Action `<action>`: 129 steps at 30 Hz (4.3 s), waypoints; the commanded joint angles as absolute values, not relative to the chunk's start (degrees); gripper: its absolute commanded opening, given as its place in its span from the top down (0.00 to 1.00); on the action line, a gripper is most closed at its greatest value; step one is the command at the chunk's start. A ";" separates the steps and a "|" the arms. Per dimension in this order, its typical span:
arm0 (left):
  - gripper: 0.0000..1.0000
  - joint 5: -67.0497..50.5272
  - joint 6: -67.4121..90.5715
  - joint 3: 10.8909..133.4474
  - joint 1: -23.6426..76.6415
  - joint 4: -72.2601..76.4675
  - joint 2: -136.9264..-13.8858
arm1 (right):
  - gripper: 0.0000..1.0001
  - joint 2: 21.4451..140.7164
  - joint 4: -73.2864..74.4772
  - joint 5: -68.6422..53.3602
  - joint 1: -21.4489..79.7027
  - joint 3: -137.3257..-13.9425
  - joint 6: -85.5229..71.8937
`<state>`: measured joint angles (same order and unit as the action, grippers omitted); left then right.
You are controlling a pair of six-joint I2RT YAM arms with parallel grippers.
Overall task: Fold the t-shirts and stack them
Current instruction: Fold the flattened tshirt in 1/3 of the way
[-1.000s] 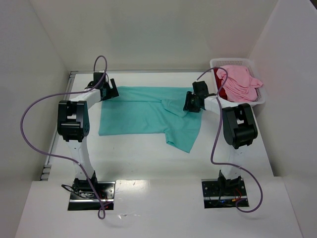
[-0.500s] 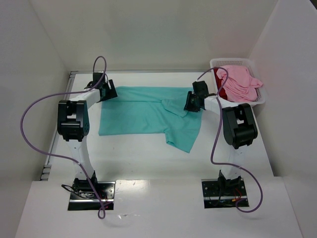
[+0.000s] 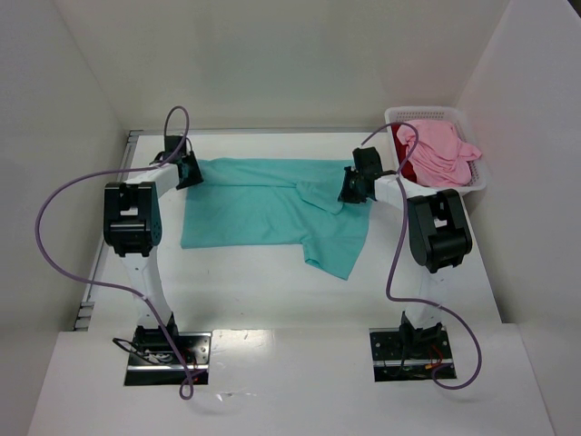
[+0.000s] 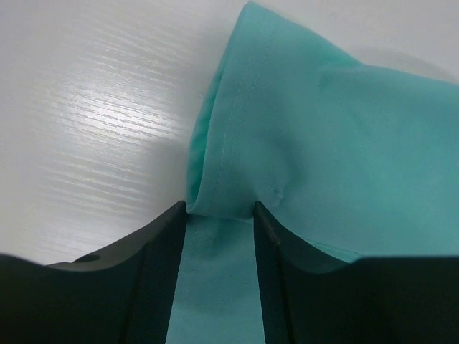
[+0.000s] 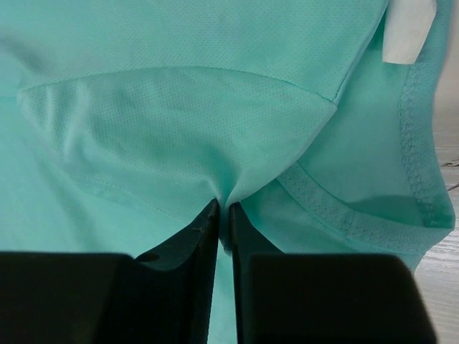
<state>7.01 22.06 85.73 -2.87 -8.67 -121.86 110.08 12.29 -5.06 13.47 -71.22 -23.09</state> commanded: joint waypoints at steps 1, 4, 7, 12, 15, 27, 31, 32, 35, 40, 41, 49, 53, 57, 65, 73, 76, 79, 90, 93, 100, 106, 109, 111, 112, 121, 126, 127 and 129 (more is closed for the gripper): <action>0.50 6.77 21.27 87.54 -2.90 -7.65 -122.87 | 0.84 110.57 9.40 -5.27 13.62 -73.30 -23.38; 0.58 6.24 21.27 87.54 -2.90 -7.65 -123.39 | 0.91 110.57 9.40 -4.66 13.62 -73.30 -23.38; 0.63 6.76 21.27 87.54 -2.90 -7.65 -123.40 | 0.94 110.04 9.93 -2.56 13.62 -73.30 -23.38; 0.74 7.29 21.27 86.92 -2.90 -7.65 -122.26 | 0.94 108.73 11.60 0.62 13.62 -73.30 -23.38; 0.75 7.82 21.27 86.40 -2.90 -7.65 -121.64 | 0.94 107.67 11.60 1.14 12.57 -73.30 -23.38; 0.75 7.29 20.21 85.34 -2.90 -7.65 -119.97 | 0.93 106.61 12.13 1.76 10.46 -72.16 -23.38; 0.75 7.29 20.21 84.81 -2.90 -7.65 -119.44 | 0.93 107.13 12.13 1.76 10.46 -72.16 -23.38; 0.75 7.29 20.21 84.81 -2.90 -8.26 -119.44 | 0.93 107.14 12.13 1.15 10.46 -72.16 -23.38; 0.75 6.77 20.21 84.20 -2.90 -8.26 -118.92 | 0.91 108.36 12.66 -0.08 10.46 -72.16 -22.85; 0.61 6.24 20.21 83.06 -2.90 -8.26 -117.77 | 0.80 108.90 12.66 -2.55 10.46 -72.16 -22.33; 0.57 6.24 20.21 82.45 -2.90 -8.26 -117.08 | 0.78 108.90 12.66 -2.55 10.46 -72.16 -22.32; 0.40 8.00 20.21 83.05 -2.90 -8.26 -112.69 | 0.59 104.78 11.34 -3.60 10.46 -72.16 -21.19; 0.34 9.23 20.74 83.06 -3.43 -7.74 -110.31 | 0.46 102.31 10.81 -3.60 10.46 -73.47 -21.18; 0.27 9.23 20.74 80.87 -3.43 -5.54 -109.07 | 0.40 101.25 10.28 -2.99 10.46 -73.57 -20.65; 0.45 1.44 21.27 79.10 -3.43 0.25 -113.11 | 0.55 102.04 3.78 -1.93 10.46 -71.54 -21.18; 0.76 1.14 20.13 81.65 -3.43 -2.90 -118.38 | 0.74 111.08 4.39 -2.46 10.46 -77.34 -21.71; 0.78 2.28 20.13 81.65 -3.43 -3.60 -118.39 | 0.77 112.58 4.39 -2.46 10.46 -77.34 -21.71; 0.78 3.68 20.13 82.18 -3.43 -4.13 -118.39 | 0.78 113.73 5.01 -0.80 10.46 -77.96 -21.71; 0.66 5.27 20.13 82.79 -3.43 -6.50 -118.92 | 0.78 115.40 10.01 1.85 8.79 -80.07 -22.32; 0.45 4.22 20.13 82.27 -3.43 -6.50 -116.03 | 0.74 113.21 10.02 2.55 8.79 -79.29 -22.32; 0.11 4.22 24.51 73.93 -3.43 -2.21 -103.90 | 0.51 98.81 5.89 1.41 8.79 -69.71 -24.26; 0.02 6.32 30.05 62.41 -1.59 2.54 -94.67 | 0.32 88.51 3.16 3.24 8.79 -59.42 -30.48; 0.00 8.26 31.98 58.98 0.52 3.08 -92.29 | 0.09 87.98 2.55 4.83 9.93 -56.26 -33.04; 0.00 9.58 33.74 57.40 1.05 3.08 -91.59 | 0.00 88.50 2.55 6.23 10.63 -55.63 -35.85; 0.00 9.58 34.45 56.70 1.84 4.64 -90.71 | 0.00 89.03 1.94 6.24 11.24 -55.63 -36.64; 0.00 6.34 33.05 57.48 1.85 5.80 -91.93 | 0.00 90.62 1.41 8.09 11.25 -61.87 -37.54; 0.00 2.72 31.73 60.82 1.85 5.80 -94.22 | 0.00 92.55 2.98 7.47 11.25 -70.65 -35.60; 0.00 1.85 31.21 60.82 2.37 7.11 -94.22 | 0.00 93.16 3.77 7.47 11.25 -71.88 -35.60; 0.00 0.62 31.20 60.82 2.37 7.99 -94.22 | 0.00 92.12 4.30 6.95 11.25 -72.69 -36.82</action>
